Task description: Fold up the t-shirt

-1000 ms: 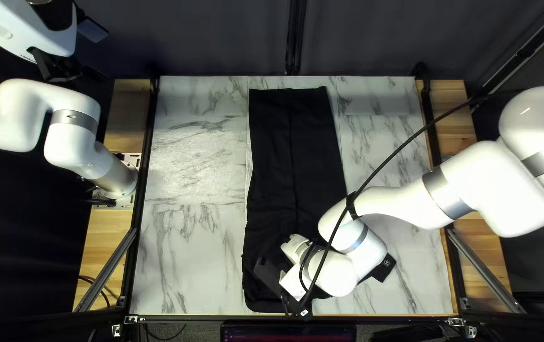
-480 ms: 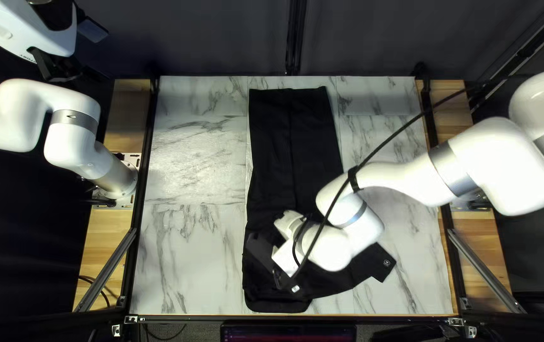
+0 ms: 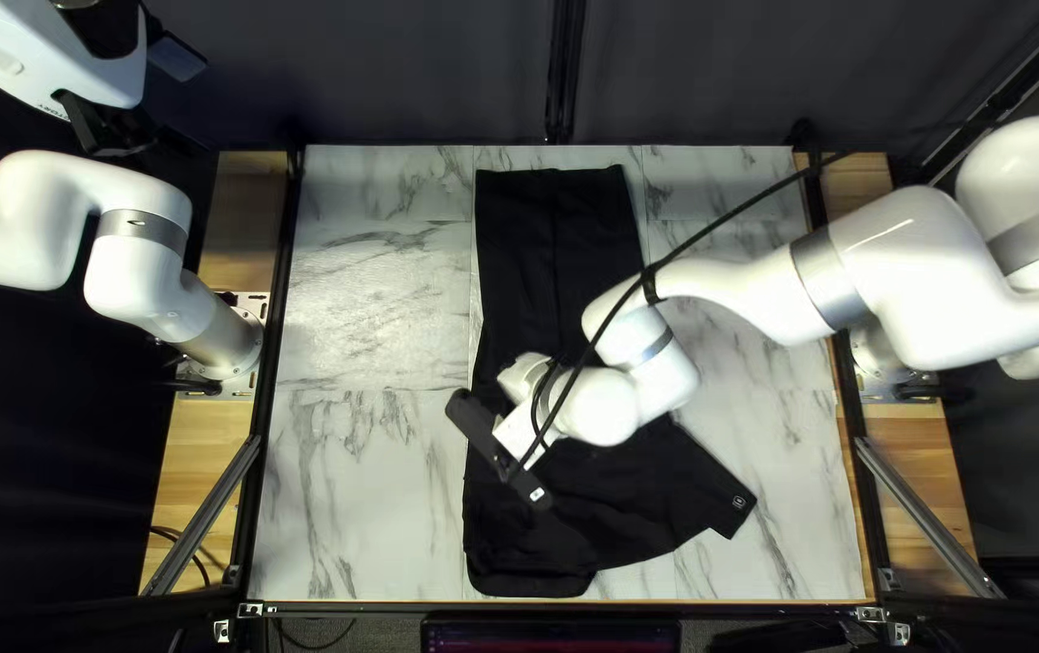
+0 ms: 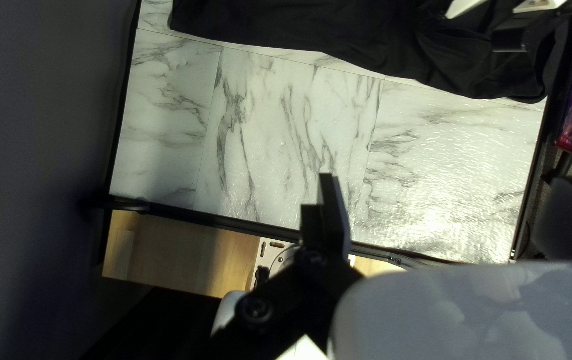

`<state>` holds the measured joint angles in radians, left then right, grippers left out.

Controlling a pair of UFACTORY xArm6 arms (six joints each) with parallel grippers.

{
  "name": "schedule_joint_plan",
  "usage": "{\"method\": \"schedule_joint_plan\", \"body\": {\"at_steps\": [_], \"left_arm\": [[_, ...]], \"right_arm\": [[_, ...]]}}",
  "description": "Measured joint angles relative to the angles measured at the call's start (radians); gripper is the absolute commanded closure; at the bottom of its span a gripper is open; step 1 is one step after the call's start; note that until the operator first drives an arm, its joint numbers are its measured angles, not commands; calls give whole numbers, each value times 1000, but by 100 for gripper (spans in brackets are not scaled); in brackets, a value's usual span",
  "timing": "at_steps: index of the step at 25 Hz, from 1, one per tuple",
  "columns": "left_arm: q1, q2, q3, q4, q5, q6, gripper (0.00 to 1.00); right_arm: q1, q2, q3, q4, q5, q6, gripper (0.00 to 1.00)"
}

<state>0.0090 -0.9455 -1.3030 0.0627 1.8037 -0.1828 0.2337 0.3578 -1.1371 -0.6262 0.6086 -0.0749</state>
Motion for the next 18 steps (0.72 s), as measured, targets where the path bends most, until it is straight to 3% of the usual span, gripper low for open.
{"method": "schedule_joint_plan", "body": {"at_steps": [5, 11, 18], "left_arm": [[0, 0, 0, 0, 0, 0, 0], [0, 0, 0, 0, 0, 0, 0], [0, 0, 0, 0, 0, 0, 0]], "right_arm": [[15, -32, 49, 13, -19, 35, 0], [60, -77, 75, 22, 30, 67, 0], [111, 6, -64, 79, 104, -47, 0]]}}
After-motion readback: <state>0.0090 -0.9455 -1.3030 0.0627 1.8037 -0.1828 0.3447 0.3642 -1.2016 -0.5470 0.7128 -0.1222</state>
